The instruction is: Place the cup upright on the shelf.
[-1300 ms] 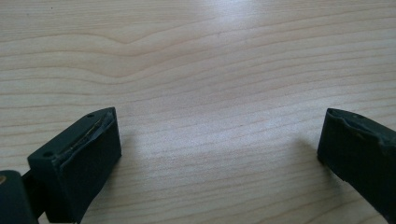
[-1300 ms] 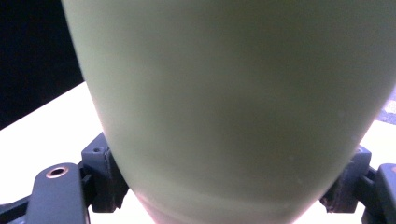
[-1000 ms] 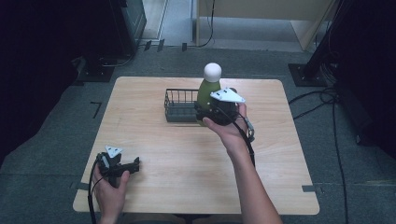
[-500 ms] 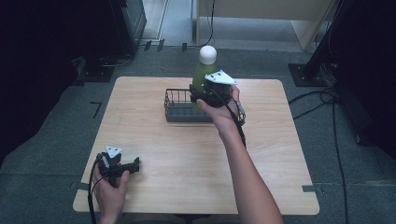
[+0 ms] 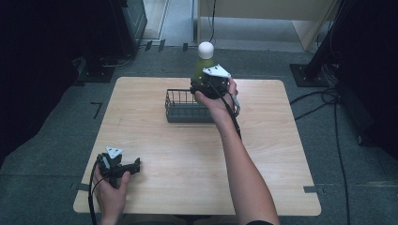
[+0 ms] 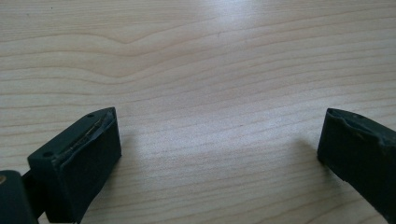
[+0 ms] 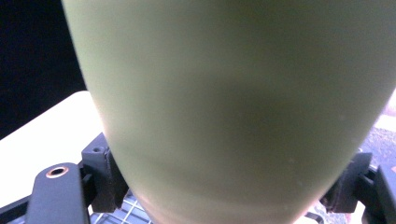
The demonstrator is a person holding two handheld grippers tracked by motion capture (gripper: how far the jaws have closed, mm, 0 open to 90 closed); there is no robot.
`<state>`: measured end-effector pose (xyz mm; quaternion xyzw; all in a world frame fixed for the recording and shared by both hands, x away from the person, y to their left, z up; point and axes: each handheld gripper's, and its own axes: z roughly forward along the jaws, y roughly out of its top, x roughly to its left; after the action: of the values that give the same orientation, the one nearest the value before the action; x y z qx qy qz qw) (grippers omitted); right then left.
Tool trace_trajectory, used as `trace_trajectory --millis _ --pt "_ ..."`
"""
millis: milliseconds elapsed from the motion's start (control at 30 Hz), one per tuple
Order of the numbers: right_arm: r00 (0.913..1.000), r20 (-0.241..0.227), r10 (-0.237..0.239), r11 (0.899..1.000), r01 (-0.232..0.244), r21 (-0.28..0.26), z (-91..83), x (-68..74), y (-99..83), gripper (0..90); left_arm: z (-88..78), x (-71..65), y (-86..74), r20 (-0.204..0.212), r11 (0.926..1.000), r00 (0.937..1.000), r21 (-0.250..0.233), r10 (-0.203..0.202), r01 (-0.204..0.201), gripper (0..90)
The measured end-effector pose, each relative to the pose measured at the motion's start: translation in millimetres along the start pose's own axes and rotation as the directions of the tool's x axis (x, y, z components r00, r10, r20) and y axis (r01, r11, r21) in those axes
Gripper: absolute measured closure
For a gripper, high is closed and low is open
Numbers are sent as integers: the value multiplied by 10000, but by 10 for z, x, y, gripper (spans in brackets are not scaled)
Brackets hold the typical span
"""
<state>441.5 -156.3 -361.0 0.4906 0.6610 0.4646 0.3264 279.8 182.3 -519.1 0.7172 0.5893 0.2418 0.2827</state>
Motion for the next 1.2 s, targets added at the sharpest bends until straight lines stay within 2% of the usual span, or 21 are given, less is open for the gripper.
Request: trace_trajectory --millis 100,367,467,500,567,733,900,1000,1133,1200 --pt "10000 61 12 9996 -14 278 93 0 -77 201 0 -1 0 -4 10000 10000 -1 -5 5 0" --pt "9999 89 -144 9982 138 581 211 24 -232 201 0 -1 0 -2 10000 10000 1 -3 3 0" --pt "10000 40 -2 9970 -2 777 262 22 -311 201 0 -1 0 -2 10000 10000 0 -7 7 0" --pt "9999 63 98 9982 -102 598 280 22 -364 201 0 -1 0 -2 10000 10000 2 -4 4 0" --pt "9999 1 136 9977 -135 662 282 16 -364 201 0 -1 0 -3 10000 10000 2 -4 4 0" --pt "9988 281 391 9975 -407 571 325 5 -386 199 0 0 0 -3 10000 10000 4 4 -4 0" --pt "9993 190 318 9972 -330 667 318 -7 -403 198 0 0 0 -3 10000 10000 6 4 -4 0" --pt "9987 100 505 9957 -512 771 305 -22 -404 192 -1 0 0 -2 10000 10000 6 2 -2 0" --pt "9972 -32 742 9926 -735 964 297 -39 -401 151 0 0 0 -2 10000 10000 7 3 -3 0" --pt "9977 -139 657 9923 -639 1057 283 -51 -411 127 -1 0 0 -2 10000 10000 7 2 -2 0"
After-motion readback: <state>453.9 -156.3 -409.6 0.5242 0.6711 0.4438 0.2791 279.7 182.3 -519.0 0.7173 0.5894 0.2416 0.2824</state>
